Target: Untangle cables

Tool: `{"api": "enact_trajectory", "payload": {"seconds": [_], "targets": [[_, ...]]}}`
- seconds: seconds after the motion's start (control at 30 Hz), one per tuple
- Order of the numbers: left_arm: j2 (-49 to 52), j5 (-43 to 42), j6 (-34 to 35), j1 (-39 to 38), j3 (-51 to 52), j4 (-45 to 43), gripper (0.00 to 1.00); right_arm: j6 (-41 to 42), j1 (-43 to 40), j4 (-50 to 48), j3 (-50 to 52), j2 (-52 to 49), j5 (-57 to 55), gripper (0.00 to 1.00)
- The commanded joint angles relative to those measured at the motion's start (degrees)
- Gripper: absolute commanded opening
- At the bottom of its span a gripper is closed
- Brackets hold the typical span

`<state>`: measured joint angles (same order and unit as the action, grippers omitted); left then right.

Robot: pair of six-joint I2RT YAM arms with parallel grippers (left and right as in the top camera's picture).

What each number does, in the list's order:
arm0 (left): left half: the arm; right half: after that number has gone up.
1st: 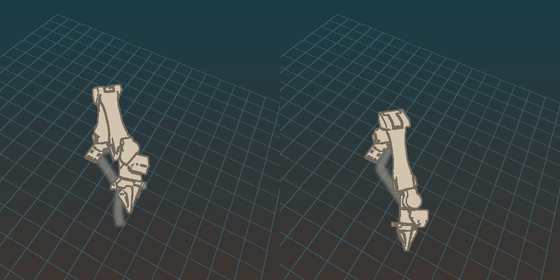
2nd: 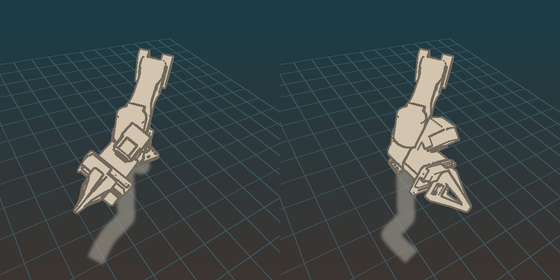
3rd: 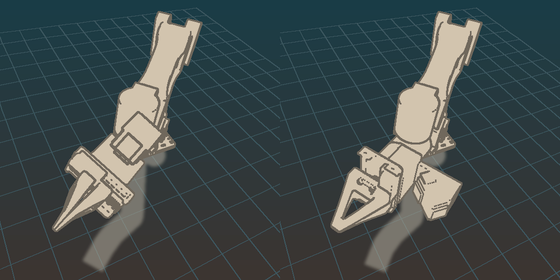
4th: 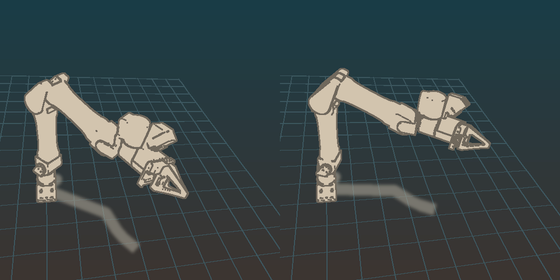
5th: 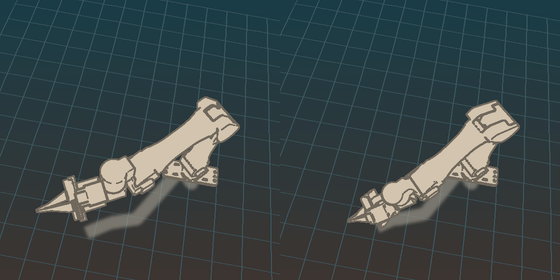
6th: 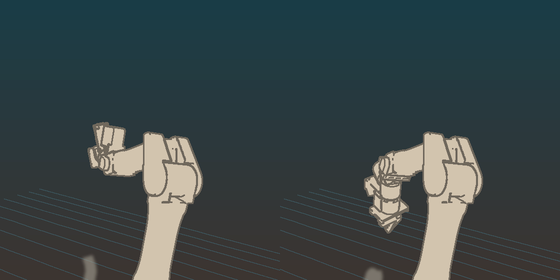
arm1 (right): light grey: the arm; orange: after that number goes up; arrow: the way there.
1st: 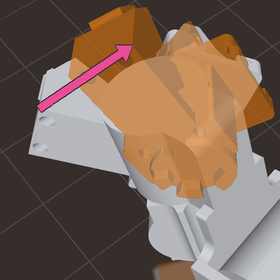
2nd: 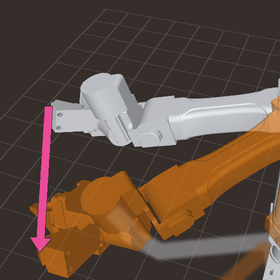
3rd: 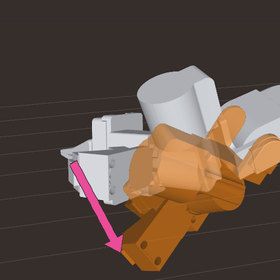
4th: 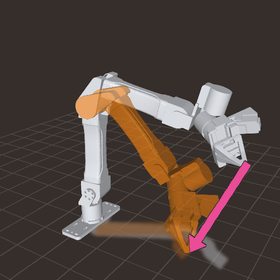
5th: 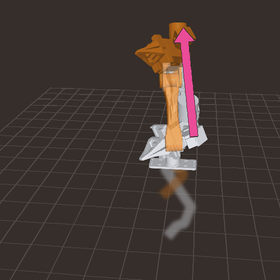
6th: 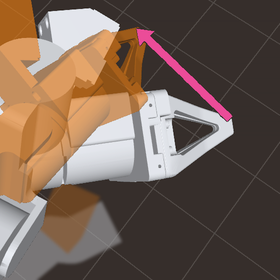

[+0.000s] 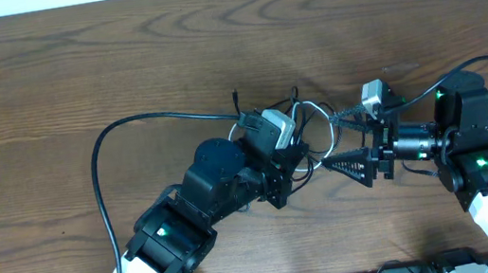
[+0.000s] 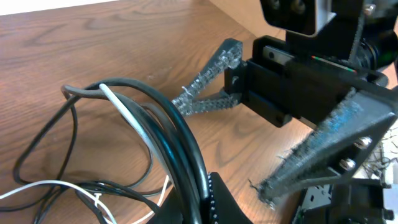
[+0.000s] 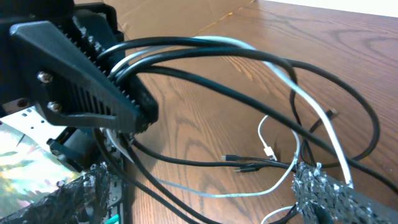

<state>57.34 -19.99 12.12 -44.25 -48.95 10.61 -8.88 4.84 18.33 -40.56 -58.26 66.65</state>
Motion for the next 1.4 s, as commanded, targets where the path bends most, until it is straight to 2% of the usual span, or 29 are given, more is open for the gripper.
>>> {"api": "enact_trajectory", "payload": {"seconds": [0.0,0.03,0.1,0.17,0.3,0.37,0.6,0.73,0.97,1.07,1.23,1.37], "targets": [[-0.11,-2.08,-0.09,0.28,-1.62,0.09,0.16,-1.05,0.5,-0.17,0.11,-0.15,-0.81,0.9],[-0.11,-2.05,-0.11,0.28,-1.62,0.07,0.17,-1.03,0.5,-0.15,0.11,-0.15,-1.33,0.9],[-0.11,-1.79,-0.11,0.28,-1.62,0.07,0.32,-0.85,0.5,-0.11,0.11,-0.15,-1.86,0.89],[-0.11,-1.57,-0.11,0.28,-1.62,0.09,0.42,-0.83,0.5,-0.13,0.11,-0.15,-1.86,0.89],[-0.11,2.29,-0.11,0.28,-1.62,1.01,0.52,-0.81,0.5,-0.11,0.11,-0.15,-1.86,0.89],[-0.11,6.14,-0.11,0.28,-1.62,2.12,0.63,-0.81,0.5,-0.02,0.11,-0.15,-1.86,0.89],[-0.11,28.02,-0.09,0.28,-1.62,9.64,0.64,-0.81,0.5,0.31,0.11,-0.15,-2.05,0.89],[-0.11,34.29,-0.07,0.31,-1.62,13.33,0.64,-0.81,0.5,0.31,0.11,-0.15,-2.08,0.89],[-0.11,33.48,0.39,0.28,-1.62,18.67,0.64,-0.81,0.5,0.39,0.11,-0.15,-2.27,0.89],[-0.11,29.79,0.35,0.28,-1.62,22.47,0.72,-0.81,0.5,0.52,0.11,-0.15,-2.51,0.9],[-0.13,24.61,0.59,0.28,-1.62,29.33,0.73,-0.81,0.5,0.55,0.11,-0.15,-3.56,0.91],[-0.11,24.44,3.43,0.28,-1.62,31.39,0.77,-0.81,0.5,0.55,0.11,-0.15,-4.26,0.92]]}}
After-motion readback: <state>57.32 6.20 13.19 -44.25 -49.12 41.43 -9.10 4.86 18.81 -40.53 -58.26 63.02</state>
